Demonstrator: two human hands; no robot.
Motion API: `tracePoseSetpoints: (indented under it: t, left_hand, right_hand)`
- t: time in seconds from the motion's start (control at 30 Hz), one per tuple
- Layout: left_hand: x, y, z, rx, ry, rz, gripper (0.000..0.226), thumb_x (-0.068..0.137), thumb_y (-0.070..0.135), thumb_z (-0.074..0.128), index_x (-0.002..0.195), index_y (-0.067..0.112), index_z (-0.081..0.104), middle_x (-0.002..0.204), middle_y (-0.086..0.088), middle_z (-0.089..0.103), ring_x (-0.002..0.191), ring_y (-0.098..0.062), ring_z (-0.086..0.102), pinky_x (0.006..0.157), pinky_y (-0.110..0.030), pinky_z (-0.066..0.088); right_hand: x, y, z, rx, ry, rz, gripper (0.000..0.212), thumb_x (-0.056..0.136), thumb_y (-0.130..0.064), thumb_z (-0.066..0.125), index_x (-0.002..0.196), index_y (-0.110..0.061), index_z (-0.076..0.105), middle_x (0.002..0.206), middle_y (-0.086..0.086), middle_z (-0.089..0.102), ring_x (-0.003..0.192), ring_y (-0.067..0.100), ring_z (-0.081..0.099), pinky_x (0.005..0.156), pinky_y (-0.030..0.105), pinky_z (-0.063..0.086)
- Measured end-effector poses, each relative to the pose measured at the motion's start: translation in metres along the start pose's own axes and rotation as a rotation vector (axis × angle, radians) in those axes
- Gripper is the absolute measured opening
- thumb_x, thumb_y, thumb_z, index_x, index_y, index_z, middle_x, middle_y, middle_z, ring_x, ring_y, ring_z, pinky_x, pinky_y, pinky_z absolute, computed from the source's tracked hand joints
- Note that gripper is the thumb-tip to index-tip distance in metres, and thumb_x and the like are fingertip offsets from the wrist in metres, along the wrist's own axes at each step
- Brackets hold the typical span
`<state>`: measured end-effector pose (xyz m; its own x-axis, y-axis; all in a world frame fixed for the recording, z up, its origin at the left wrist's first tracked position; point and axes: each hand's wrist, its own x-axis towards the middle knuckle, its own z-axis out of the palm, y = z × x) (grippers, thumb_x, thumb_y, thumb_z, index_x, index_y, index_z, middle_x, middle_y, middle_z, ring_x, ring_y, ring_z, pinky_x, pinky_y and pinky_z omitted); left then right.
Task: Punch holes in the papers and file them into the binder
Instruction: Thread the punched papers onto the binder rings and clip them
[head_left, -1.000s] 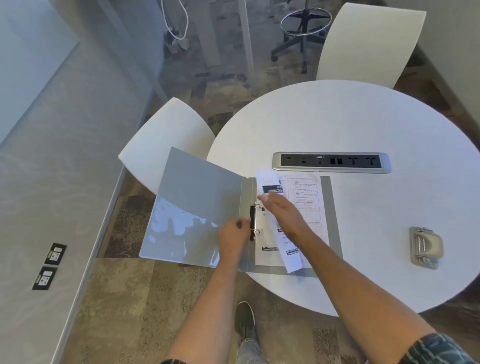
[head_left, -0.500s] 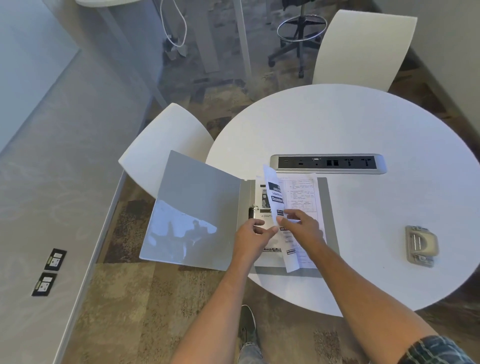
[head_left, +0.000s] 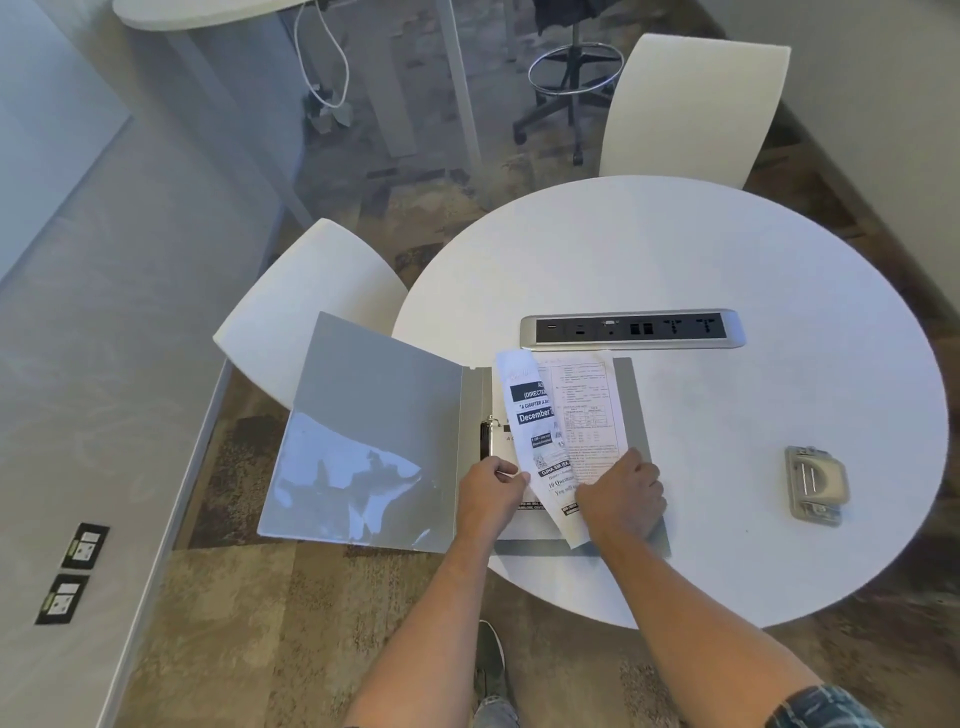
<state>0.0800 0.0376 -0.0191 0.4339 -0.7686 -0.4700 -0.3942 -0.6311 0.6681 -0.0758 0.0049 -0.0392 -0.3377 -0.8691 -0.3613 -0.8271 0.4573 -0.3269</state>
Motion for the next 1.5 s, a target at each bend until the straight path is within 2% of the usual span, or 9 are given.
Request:
tracePoseSetpoints:
  t: [0.17, 0.33, 0.5, 0.57, 0.63, 0.73, 0.93, 1.07, 1.5]
  left_hand:
    - [0.001, -0.006, -0.002, 0.018, -0.016, 0.003, 0.019, 0.088, 0.036, 0.072, 0.094, 0.019, 0.068, 0.092, 0.004, 0.071, 0.081, -0.012, 0.067, 0.062, -0.025, 0.048]
    - [-0.003, -0.007, -0.002, -0.020, 0.001, -0.007, 0.024, 0.089, 0.033, 0.071, 0.106, 0.018, 0.064, 0.091, 0.004, 0.069, 0.081, -0.011, 0.066, 0.064, -0.026, 0.051]
    - [-0.016, 0.008, -0.004, -0.026, 0.098, 0.142, 0.078, 0.091, 0.021, 0.069, 0.151, 0.042, 0.024, 0.104, 0.004, 0.064, 0.090, -0.012, 0.065, 0.077, -0.033, 0.057]
    - [-0.016, 0.013, -0.001, 0.034, 0.076, 0.238, 0.076, 0.095, 0.019, 0.063, 0.154, 0.048, 0.024, 0.115, 0.004, 0.059, 0.099, -0.014, 0.064, 0.085, -0.032, 0.057]
    - [-0.014, 0.018, 0.001, 0.090, 0.035, 0.300, 0.051, 0.098, 0.020, 0.060, 0.144, 0.039, 0.050, 0.125, 0.003, 0.061, 0.104, -0.017, 0.065, 0.093, -0.033, 0.056]
    - [-0.013, 0.025, 0.002, 0.078, -0.024, 0.283, 0.028, 0.097, 0.028, 0.062, 0.125, 0.025, 0.068, 0.124, 0.005, 0.067, 0.104, -0.017, 0.067, 0.097, -0.034, 0.055]
    - [-0.014, 0.033, 0.008, -0.058, -0.071, 0.235, 0.021, 0.095, 0.034, 0.065, 0.105, 0.022, 0.079, 0.096, 0.009, 0.077, 0.088, -0.009, 0.073, 0.084, -0.027, 0.056]
    - [-0.014, 0.038, 0.014, -0.195, -0.072, 0.182, 0.020, 0.092, 0.037, 0.069, 0.086, 0.024, 0.082, 0.075, 0.008, 0.077, 0.079, -0.012, 0.075, 0.077, -0.032, 0.059]
    - [0.001, 0.046, 0.023, -0.258, -0.047, 0.154, 0.022, 0.083, 0.020, 0.080, 0.064, 0.032, 0.078, 0.074, 0.007, 0.078, 0.079, -0.011, 0.074, 0.081, -0.035, 0.059]
  right_hand:
    - [0.009, -0.002, -0.001, 0.058, -0.013, 0.092, 0.070, 0.077, -0.028, 0.074, 0.136, -0.007, 0.041, 0.127, 0.018, 0.057, 0.113, 0.037, 0.060, 0.098, 0.045, 0.045]
    - [0.014, 0.003, -0.001, 0.248, -0.049, 0.118, 0.040, 0.078, -0.021, 0.069, 0.113, -0.016, 0.051, 0.105, 0.010, 0.069, 0.100, 0.036, 0.065, 0.091, 0.044, 0.049]
    - [0.005, 0.013, -0.013, 0.184, 0.035, -0.194, 0.027, 0.090, -0.031, 0.063, 0.116, -0.026, 0.067, 0.106, 0.001, 0.072, 0.107, 0.026, 0.055, 0.093, 0.041, 0.041]
    - [0.002, 0.017, -0.018, 0.312, -0.015, -0.333, 0.031, 0.096, -0.041, 0.058, 0.124, -0.034, 0.068, 0.111, -0.006, 0.074, 0.100, 0.018, 0.063, 0.087, 0.039, 0.053]
    - [-0.002, 0.016, -0.025, 0.492, -0.171, -0.388, 0.036, 0.099, -0.049, 0.058, 0.133, -0.039, 0.065, 0.116, -0.011, 0.073, 0.093, 0.007, 0.069, 0.073, 0.029, 0.060]
    - [-0.007, 0.011, -0.034, 0.600, -0.301, -0.510, 0.040, 0.097, -0.048, 0.064, 0.134, -0.034, 0.068, 0.129, -0.017, 0.067, 0.099, -0.010, 0.064, 0.085, 0.021, 0.054]
    - [-0.001, 0.011, -0.036, 0.582, -0.337, -0.488, 0.040, 0.093, -0.053, 0.068, 0.132, -0.042, 0.067, 0.103, -0.016, 0.074, 0.098, -0.004, 0.067, 0.091, 0.023, 0.054]
    - [0.000, 0.014, -0.041, 0.532, -0.388, -0.544, 0.036, 0.096, -0.050, 0.065, 0.131, -0.040, 0.070, 0.120, -0.013, 0.075, 0.104, 0.004, 0.068, 0.091, 0.023, 0.049]
    - [0.026, 0.021, -0.040, 0.618, -0.559, -0.456, 0.034, 0.085, -0.037, 0.082, 0.119, -0.034, 0.078, 0.104, -0.016, 0.079, 0.099, -0.003, 0.073, 0.103, 0.033, 0.056]
